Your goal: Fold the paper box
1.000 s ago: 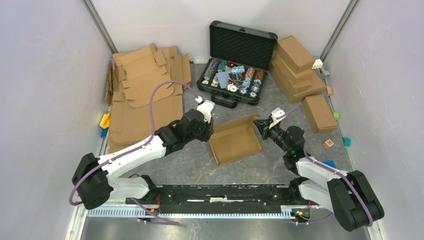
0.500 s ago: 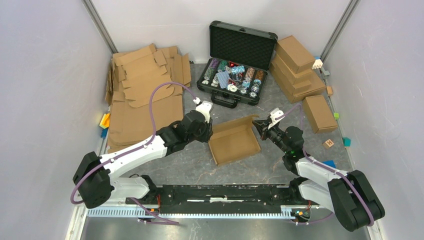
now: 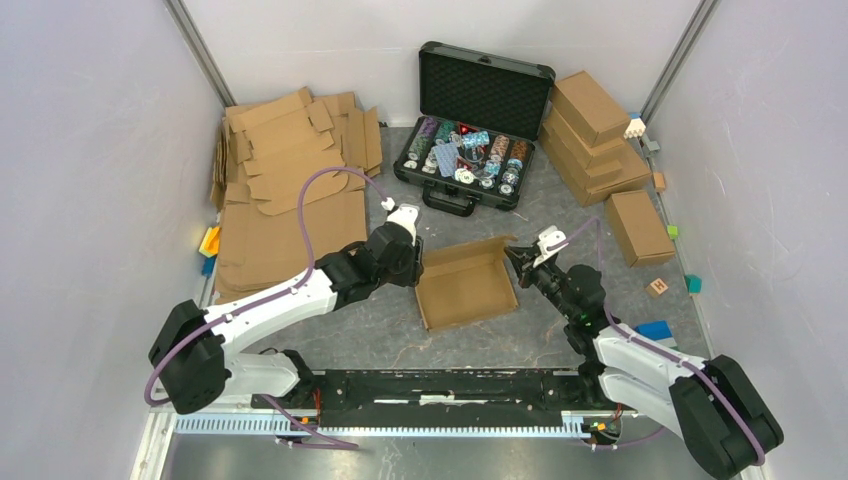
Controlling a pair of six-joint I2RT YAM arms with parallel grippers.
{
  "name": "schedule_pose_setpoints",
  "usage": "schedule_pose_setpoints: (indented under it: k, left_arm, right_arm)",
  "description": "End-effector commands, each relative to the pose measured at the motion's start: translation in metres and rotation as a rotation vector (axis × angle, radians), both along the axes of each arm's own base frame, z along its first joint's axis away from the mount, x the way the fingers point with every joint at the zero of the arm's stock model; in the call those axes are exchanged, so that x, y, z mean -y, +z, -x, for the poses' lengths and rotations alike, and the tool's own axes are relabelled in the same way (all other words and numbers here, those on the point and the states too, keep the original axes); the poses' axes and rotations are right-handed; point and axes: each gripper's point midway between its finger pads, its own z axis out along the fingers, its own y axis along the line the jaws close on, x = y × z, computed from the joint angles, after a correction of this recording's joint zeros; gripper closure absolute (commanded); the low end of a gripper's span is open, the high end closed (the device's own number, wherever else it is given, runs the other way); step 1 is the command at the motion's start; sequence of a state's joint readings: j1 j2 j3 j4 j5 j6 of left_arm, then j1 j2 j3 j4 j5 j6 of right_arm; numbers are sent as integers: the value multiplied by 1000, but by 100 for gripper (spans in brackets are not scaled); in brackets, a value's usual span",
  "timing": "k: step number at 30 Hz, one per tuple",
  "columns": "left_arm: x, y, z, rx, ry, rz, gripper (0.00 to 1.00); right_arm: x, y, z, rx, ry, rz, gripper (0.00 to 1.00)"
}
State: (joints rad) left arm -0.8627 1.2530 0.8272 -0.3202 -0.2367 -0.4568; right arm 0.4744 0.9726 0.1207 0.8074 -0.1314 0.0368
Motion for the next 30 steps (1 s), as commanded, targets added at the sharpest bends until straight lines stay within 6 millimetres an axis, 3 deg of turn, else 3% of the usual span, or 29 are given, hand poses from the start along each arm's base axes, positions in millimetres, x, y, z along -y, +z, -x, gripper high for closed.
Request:
schedule_pose_setpoints:
  k: [1, 6, 17, 24, 30]
  left_arm:
    - [3, 9, -2, 5, 40, 75, 59]
    - [23, 13, 3, -19, -29, 153, 70]
    - [26, 19, 1, -53, 51, 300, 73]
    - [16, 27, -14, -54, 101, 337, 73]
    - [8, 38, -16, -35, 27, 193, 61]
  right_arm:
    - [3, 2, -2, 13, -37, -1, 100]
    - [-1, 3, 0, 17, -32, -2, 100]
    - [-9, 4, 12, 14, -39, -25, 100]
    - [-7, -1, 15, 3, -70, -8, 100]
    - [-1, -3, 15, 2, -98, 7, 100]
